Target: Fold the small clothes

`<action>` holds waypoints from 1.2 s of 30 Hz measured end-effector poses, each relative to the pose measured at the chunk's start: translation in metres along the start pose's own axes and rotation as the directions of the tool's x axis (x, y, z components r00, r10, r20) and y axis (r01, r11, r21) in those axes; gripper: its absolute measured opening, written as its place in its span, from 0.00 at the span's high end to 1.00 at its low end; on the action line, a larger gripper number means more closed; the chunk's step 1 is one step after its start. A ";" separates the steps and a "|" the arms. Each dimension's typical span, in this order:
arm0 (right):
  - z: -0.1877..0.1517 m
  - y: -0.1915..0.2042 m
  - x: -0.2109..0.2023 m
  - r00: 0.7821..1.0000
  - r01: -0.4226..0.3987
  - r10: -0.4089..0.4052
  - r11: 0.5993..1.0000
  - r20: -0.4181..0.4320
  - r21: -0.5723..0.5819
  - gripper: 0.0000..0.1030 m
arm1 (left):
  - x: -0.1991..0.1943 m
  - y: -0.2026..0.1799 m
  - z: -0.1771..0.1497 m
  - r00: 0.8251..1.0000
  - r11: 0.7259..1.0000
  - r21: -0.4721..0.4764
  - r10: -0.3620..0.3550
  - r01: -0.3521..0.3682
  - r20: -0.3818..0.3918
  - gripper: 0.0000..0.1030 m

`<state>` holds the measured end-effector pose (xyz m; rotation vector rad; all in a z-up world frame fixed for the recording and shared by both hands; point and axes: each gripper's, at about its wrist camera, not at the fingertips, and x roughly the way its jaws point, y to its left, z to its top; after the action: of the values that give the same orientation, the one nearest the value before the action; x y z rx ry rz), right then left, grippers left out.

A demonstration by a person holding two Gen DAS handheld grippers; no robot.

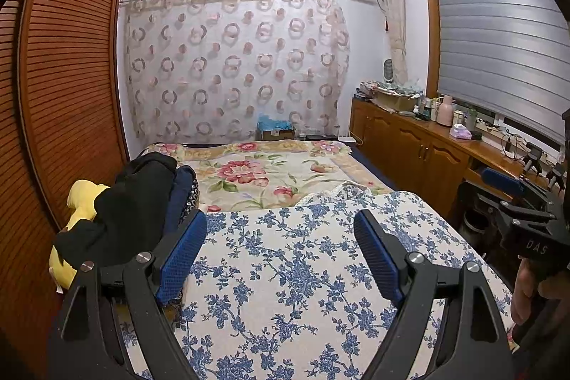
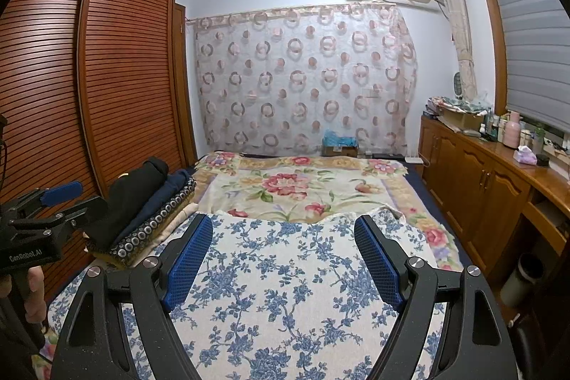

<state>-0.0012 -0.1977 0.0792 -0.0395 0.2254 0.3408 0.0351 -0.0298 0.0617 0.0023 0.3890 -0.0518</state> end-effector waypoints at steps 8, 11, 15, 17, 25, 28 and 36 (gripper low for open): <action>0.000 -0.001 -0.001 1.000 -0.001 0.001 1.000 0.001 0.000 0.19 | 0.000 0.001 0.000 1.000 1.000 -0.002 -0.001 0.001 0.001 0.17; 0.000 -0.002 -0.001 1.000 -0.002 0.002 1.000 0.001 -0.001 0.19 | 0.000 0.001 0.000 1.000 1.000 -0.003 -0.001 0.001 0.000 0.17; 0.000 -0.003 -0.001 1.000 -0.003 0.003 1.000 0.000 0.000 0.19 | 0.000 0.001 -0.001 1.000 1.000 -0.003 -0.001 0.001 0.001 0.17; 0.000 -0.003 -0.001 1.000 -0.003 0.003 1.000 0.000 0.000 0.19 | 0.000 0.002 -0.001 1.000 1.000 -0.004 -0.001 0.001 0.001 0.17; 0.001 -0.006 -0.002 1.000 -0.006 0.006 1.000 -0.001 0.002 0.19 | 0.000 0.002 -0.001 1.000 1.000 -0.004 -0.001 0.001 0.002 0.17; 0.000 -0.008 -0.002 1.000 -0.008 0.008 1.000 0.000 0.000 0.19 | -0.001 0.003 -0.001 1.000 1.000 -0.006 -0.001 0.001 0.002 0.17; 0.000 -0.010 -0.001 1.000 -0.009 0.009 1.000 -0.002 0.002 0.19 | -0.001 0.003 -0.001 1.000 1.000 -0.005 -0.001 0.001 0.004 0.17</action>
<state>0.0009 -0.2078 0.0793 -0.0366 0.2276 0.3494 0.0339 -0.0269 0.0612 -0.0031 0.3854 -0.0515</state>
